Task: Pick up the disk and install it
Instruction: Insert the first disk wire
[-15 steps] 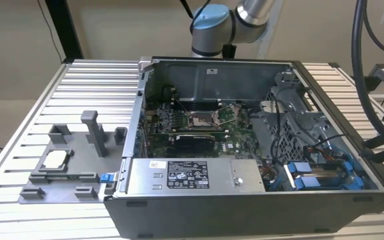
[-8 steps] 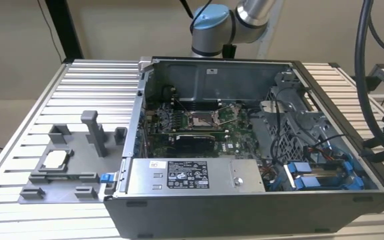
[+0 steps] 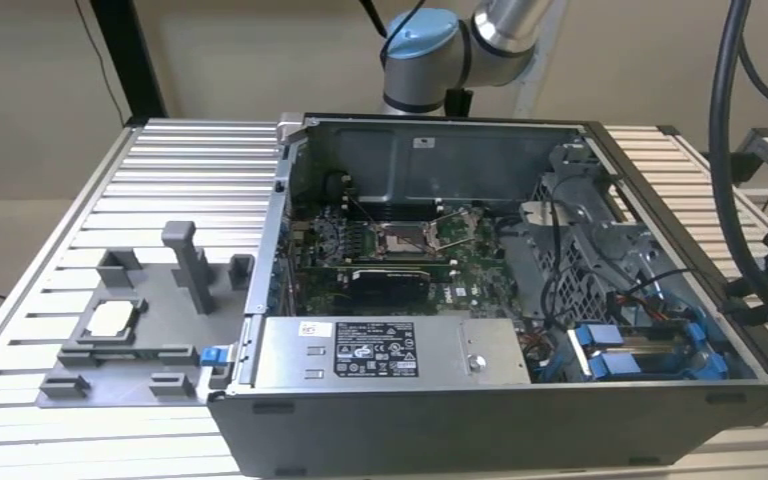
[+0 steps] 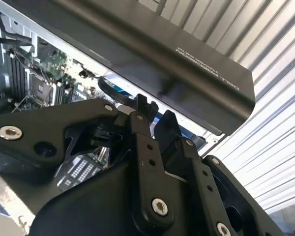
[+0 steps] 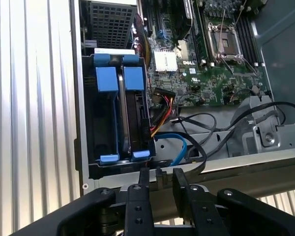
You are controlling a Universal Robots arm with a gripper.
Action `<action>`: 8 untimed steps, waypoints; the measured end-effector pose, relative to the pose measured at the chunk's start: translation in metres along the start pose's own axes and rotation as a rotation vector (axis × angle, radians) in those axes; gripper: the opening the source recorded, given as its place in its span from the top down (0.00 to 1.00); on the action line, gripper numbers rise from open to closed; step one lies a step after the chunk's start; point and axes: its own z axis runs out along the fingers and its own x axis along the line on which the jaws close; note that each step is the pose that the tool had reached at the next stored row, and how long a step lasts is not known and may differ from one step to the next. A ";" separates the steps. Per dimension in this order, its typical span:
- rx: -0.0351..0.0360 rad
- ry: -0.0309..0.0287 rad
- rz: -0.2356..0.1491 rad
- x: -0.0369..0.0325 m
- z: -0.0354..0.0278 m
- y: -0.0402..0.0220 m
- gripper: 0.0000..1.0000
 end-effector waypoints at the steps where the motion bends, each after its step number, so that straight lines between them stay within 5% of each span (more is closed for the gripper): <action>1: -0.0005 -0.0029 -0.001 0.0001 0.0003 -0.0001 0.00; 7: -0.0010 -0.0073 -0.002 0.0003 0.0009 -0.0003 0.00; 8: -0.0010 -0.0074 -0.002 0.0003 0.0010 -0.0003 1.00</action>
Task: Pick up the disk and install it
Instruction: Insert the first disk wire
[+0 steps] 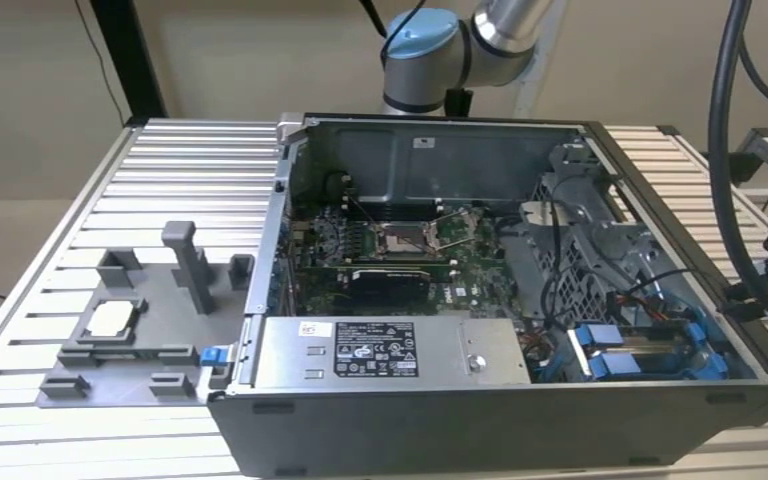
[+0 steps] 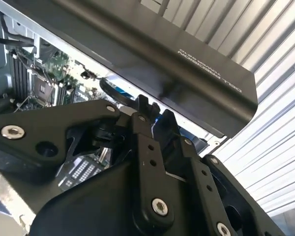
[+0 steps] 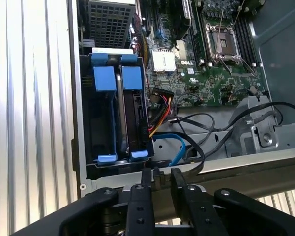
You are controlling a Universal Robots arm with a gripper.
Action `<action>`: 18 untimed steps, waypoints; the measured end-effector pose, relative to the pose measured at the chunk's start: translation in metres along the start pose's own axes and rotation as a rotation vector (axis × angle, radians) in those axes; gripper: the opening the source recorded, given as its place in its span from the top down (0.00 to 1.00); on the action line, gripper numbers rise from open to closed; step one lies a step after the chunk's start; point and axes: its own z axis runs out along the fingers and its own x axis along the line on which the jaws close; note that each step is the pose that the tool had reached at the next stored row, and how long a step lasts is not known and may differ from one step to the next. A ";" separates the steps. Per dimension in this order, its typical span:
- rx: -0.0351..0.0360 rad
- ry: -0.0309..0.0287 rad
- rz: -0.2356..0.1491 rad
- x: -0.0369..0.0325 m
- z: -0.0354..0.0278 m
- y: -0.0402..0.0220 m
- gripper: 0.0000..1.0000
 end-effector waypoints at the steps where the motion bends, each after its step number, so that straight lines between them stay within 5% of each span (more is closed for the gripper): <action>1: 0.0000 0.0001 0.000 0.0000 0.0000 0.0000 1.00; 8: 0.0003 0.0004 0.000 -0.0009 -0.0032 0.0015 1.00; 12: 0.0001 0.0000 0.000 -0.0046 -0.0162 0.0133 1.00; 16: 0.0024 0.0018 0.000 -0.0026 -0.0136 0.0291 1.00; 18: 0.0059 0.0116 0.002 -0.0015 -0.0118 0.0357 1.00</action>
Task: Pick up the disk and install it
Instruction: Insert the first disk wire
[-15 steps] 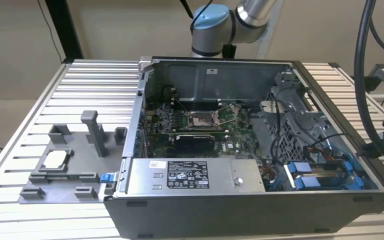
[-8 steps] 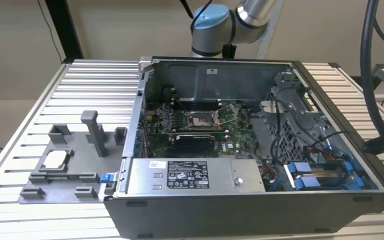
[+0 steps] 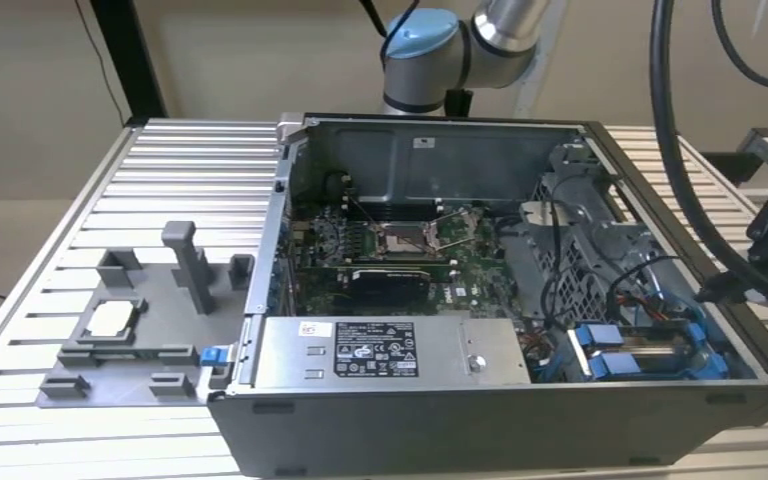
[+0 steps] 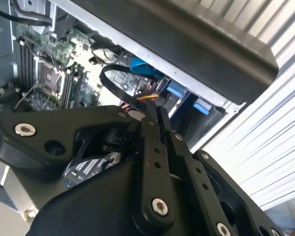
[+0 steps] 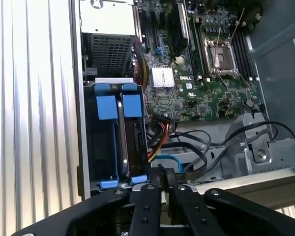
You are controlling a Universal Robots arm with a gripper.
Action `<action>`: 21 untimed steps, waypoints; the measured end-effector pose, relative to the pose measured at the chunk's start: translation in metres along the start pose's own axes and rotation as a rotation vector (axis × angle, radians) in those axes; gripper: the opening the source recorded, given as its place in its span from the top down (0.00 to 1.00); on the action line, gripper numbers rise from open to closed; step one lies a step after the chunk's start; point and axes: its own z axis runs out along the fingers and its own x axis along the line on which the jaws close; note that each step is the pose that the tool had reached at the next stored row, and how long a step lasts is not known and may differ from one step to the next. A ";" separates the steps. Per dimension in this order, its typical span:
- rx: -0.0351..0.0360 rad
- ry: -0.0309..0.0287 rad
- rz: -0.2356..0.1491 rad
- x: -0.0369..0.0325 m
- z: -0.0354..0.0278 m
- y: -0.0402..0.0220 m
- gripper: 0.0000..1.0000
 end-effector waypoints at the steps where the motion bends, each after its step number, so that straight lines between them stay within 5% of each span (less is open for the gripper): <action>1: 0.0016 0.0083 0.002 0.0005 0.0008 0.0028 1.00; 5: 0.0171 0.0497 0.011 0.0018 0.0036 0.0123 1.00; 12: 0.0831 0.0923 0.007 0.0004 0.0113 0.0292 1.00; 15: 0.1102 0.1082 0.006 -0.0003 0.0146 0.0365 1.00; 21: 0.1808 0.1193 -0.007 -0.0033 0.0223 0.0511 1.00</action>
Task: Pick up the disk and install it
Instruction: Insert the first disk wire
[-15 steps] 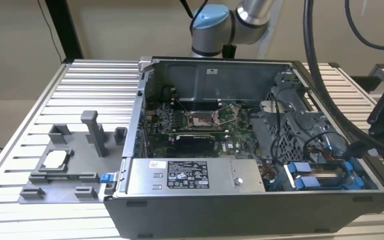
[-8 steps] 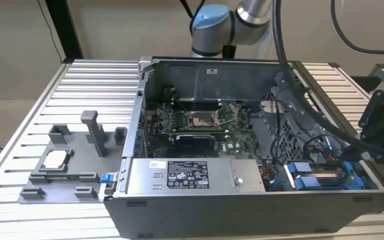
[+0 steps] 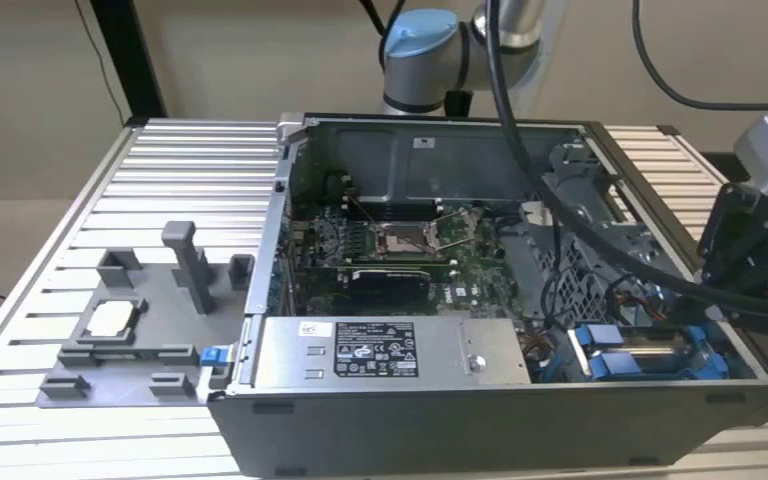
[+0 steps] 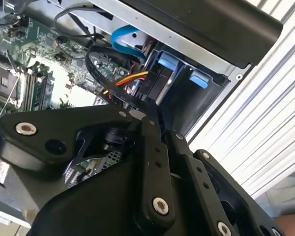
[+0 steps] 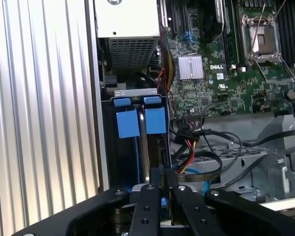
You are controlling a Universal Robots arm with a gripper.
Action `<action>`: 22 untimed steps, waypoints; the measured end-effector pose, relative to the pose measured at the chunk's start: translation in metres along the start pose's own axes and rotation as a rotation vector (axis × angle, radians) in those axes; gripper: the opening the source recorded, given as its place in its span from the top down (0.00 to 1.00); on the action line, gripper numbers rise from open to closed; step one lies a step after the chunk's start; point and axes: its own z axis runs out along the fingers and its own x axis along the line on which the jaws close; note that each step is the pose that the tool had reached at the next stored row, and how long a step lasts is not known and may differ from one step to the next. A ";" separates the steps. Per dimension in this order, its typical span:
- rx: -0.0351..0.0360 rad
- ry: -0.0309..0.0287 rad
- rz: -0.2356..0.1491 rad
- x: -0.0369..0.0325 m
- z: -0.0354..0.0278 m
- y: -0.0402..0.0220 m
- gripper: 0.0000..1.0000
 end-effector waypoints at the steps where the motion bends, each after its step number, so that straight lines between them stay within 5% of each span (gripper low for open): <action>1: 0.0118 0.0010 -0.002 -0.0007 0.0008 0.0026 1.00; 11: 0.1296 0.0081 -0.019 -0.0081 0.0088 0.0295 1.00; 17: 0.1925 0.0136 -0.028 -0.0115 0.0137 0.0464 1.00; 20: 0.2354 0.0145 -0.034 -0.0128 0.0157 0.0541 1.00; 22: 0.2687 0.0213 -0.039 -0.0125 0.0163 0.0583 1.00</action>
